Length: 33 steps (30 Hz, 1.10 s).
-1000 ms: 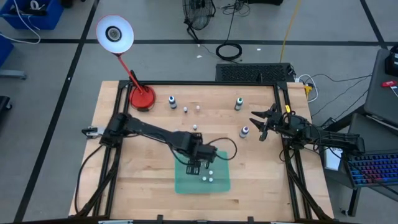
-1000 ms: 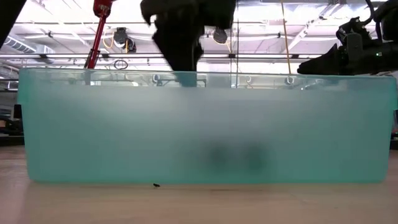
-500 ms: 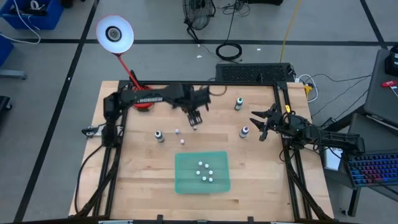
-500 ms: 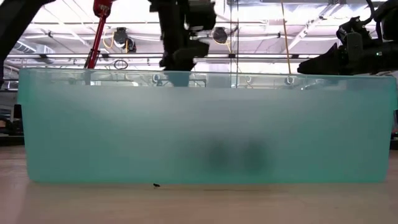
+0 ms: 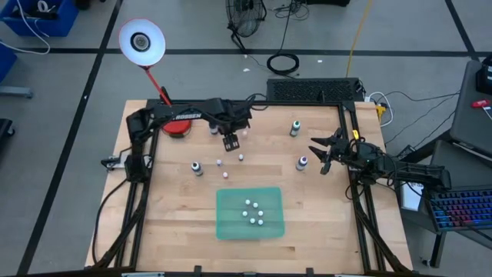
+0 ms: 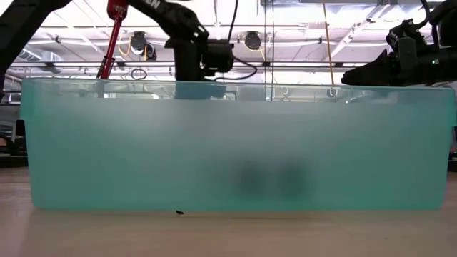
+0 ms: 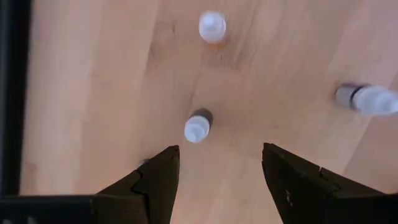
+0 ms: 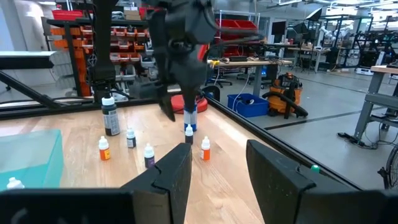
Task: Pick & Place food coloring
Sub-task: Put the top small black food coloring bottle into the blue bin
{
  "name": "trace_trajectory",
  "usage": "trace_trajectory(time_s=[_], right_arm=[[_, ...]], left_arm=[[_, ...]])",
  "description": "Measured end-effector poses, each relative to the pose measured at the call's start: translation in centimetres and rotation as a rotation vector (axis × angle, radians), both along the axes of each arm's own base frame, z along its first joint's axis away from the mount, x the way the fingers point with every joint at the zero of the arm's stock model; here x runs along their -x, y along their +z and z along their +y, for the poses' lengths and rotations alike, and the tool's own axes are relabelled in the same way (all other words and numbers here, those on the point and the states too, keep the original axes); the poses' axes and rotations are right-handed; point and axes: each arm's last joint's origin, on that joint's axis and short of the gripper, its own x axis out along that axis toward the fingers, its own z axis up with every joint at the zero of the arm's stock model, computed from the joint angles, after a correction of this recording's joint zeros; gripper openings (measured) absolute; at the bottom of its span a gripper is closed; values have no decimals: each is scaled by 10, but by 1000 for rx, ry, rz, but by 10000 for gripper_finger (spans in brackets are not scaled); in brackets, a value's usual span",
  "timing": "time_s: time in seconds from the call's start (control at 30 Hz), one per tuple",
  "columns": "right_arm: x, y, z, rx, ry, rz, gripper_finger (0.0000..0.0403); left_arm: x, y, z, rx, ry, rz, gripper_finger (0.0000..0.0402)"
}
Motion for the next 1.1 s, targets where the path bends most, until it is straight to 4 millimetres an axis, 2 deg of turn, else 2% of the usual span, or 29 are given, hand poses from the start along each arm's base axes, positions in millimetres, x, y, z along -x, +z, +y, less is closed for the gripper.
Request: trace_trajectory(time_s=[0.2,0.43,0.77,1.1], right_arm=[[0,0,0,0,0,0,141],[0,0,0,0,0,0,141],[0,0,0,0,0,0,141],[0,0,0,0,0,0,141]], left_arm=[[6,-25,6,-14,-4,-20,230],[10,-44,8,-35,-27,-48,230],[12,-55,7,-49,-57,-65,230],[10,-54,8,-52,-69,-87,230]])
